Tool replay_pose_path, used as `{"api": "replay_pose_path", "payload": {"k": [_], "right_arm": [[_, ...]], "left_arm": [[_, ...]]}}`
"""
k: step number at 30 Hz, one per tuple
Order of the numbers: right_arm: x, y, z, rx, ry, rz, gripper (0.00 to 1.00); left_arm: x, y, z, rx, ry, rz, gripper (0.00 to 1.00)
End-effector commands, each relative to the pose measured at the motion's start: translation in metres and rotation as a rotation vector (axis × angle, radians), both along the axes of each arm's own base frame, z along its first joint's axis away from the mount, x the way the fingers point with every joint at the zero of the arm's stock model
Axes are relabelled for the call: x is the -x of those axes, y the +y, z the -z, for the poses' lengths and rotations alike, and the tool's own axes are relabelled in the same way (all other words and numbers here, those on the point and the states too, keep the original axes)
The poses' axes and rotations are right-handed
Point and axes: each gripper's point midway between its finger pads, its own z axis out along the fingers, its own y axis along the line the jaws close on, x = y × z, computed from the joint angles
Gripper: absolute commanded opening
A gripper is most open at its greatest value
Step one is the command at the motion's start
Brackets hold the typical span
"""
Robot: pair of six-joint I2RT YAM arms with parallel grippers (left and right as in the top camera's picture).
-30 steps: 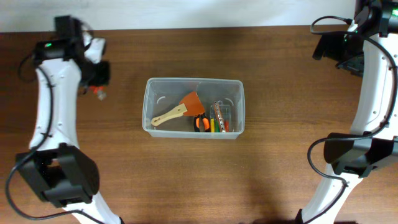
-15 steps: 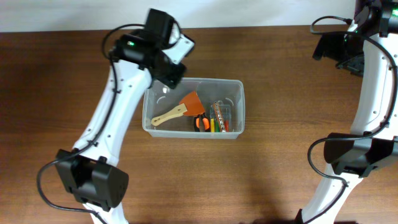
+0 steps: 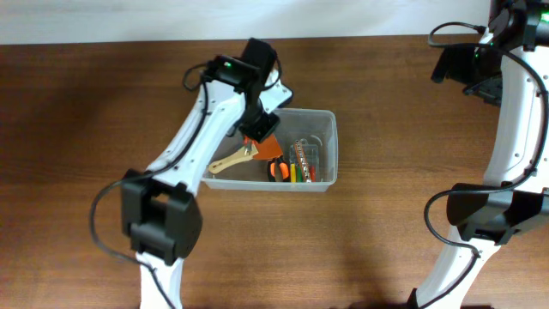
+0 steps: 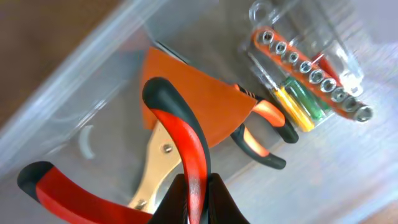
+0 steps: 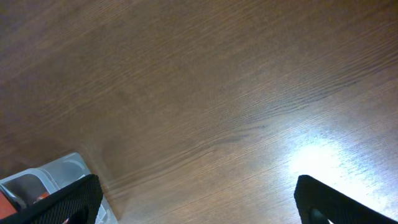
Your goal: Pack container
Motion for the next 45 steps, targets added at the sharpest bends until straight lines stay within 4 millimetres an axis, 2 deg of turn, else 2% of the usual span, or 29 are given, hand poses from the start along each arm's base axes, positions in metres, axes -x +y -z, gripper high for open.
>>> {"api": "replay_pose_path", "payload": {"k": [1, 9, 11, 14, 17, 21, 26, 29, 32, 35, 38, 41, 42, 45], "right_arm": [[0.001, -0.001, -0.005, 0.008, -0.013, 0.0, 0.99], [0.001, -0.001, -0.005, 0.008, -0.013, 0.0, 0.99], [0.001, -0.001, -0.005, 0.008, -0.013, 0.0, 0.99], [0.001, -0.001, -0.005, 0.008, -0.013, 0.0, 0.99], [0.001, -0.001, -0.005, 0.008, -0.013, 0.0, 0.99], [0.001, -0.001, -0.005, 0.008, -0.013, 0.0, 0.99], [0.001, -0.001, -0.005, 0.008, -0.013, 0.0, 0.99], [0.001, -0.001, -0.005, 0.008, -0.012, 0.0, 0.99], [0.001, -0.001, -0.005, 0.008, -0.013, 0.0, 0.99], [0.001, -0.001, -0.005, 0.008, -0.013, 0.0, 0.99], [0.001, -0.001, -0.005, 0.008, -0.013, 0.0, 0.99], [0.001, -0.001, -0.005, 0.008, -0.013, 0.0, 0.99], [0.001, -0.001, -0.005, 0.008, -0.013, 0.0, 0.99], [0.001, -0.001, -0.005, 0.008, -0.013, 0.0, 0.99]], "left_arm": [[0.009, -0.017, 0.019, 0.038, 0.074, 0.039, 0.02], [0.024, -0.021, 0.061, -0.009, 0.169, 0.059, 0.03], [0.026, -0.021, 0.068, -0.017, 0.187, 0.06, 0.1], [0.027, -0.02, 0.071, -0.024, 0.2, 0.059, 0.33], [0.026, -0.02, 0.071, -0.021, 0.196, 0.06, 0.43], [0.027, -0.024, 0.063, 0.007, 0.199, 0.06, 0.46], [0.01, -0.036, 0.009, 0.09, 0.09, 0.063, 0.53], [-0.006, -0.041, -0.043, 0.141, -0.035, 0.065, 0.59], [-0.023, -0.028, -0.097, 0.15, -0.184, 0.016, 0.64], [-0.037, 0.0, -0.14, 0.107, -0.323, -0.063, 0.66], [-0.048, 0.04, -0.17, 0.028, -0.43, -0.182, 0.67], [-0.057, 0.092, -0.186, -0.07, -0.501, -0.363, 0.68], [-0.059, 0.106, -0.188, -0.091, -0.511, -0.42, 0.72], [-0.061, 0.15, -0.189, -0.13, -0.509, -0.59, 0.73]]}}
